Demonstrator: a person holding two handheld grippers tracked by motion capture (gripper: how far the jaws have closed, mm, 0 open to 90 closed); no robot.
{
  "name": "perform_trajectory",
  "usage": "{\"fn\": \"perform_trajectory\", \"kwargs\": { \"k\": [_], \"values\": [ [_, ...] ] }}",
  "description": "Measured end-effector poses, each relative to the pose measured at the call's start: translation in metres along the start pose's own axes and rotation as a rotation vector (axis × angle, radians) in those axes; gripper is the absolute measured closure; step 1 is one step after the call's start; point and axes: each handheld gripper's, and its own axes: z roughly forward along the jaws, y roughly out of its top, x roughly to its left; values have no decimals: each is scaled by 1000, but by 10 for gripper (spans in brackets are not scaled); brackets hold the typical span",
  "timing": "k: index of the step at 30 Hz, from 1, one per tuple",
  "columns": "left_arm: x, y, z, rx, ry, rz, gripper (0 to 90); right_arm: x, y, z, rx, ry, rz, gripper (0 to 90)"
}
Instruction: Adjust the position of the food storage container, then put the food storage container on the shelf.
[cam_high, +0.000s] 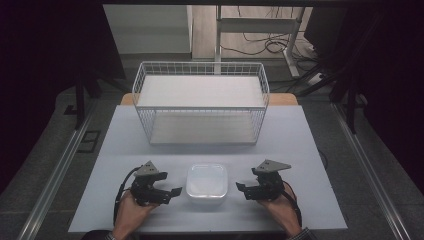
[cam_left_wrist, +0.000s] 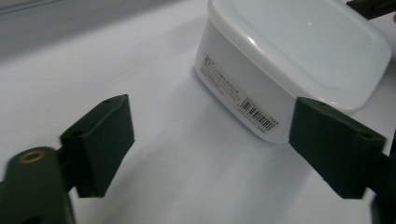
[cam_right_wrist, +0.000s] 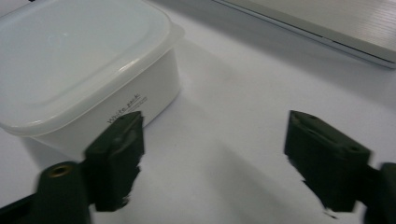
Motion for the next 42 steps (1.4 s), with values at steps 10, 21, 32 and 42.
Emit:
{"fn": "perform_trajectory", "kwargs": {
  "k": [10, 21, 32, 42],
  "values": [
    [2, -2, -2, -23, 18, 49, 36, 1, 1, 1, -6, 3, -1, 54],
    [0, 3, -3, -23, -38, 52, 24, 6, 5, 2, -19, 24, -3, 19],
    [-6, 14, -5, -13, -63, 60, 53, 18, 16, -1, -25, 34, -15, 11],
    [-17, 33, 6, 9, -93, 66, 60, 28, 30, -4, -10, 50, 37, 0]
  ]
}}
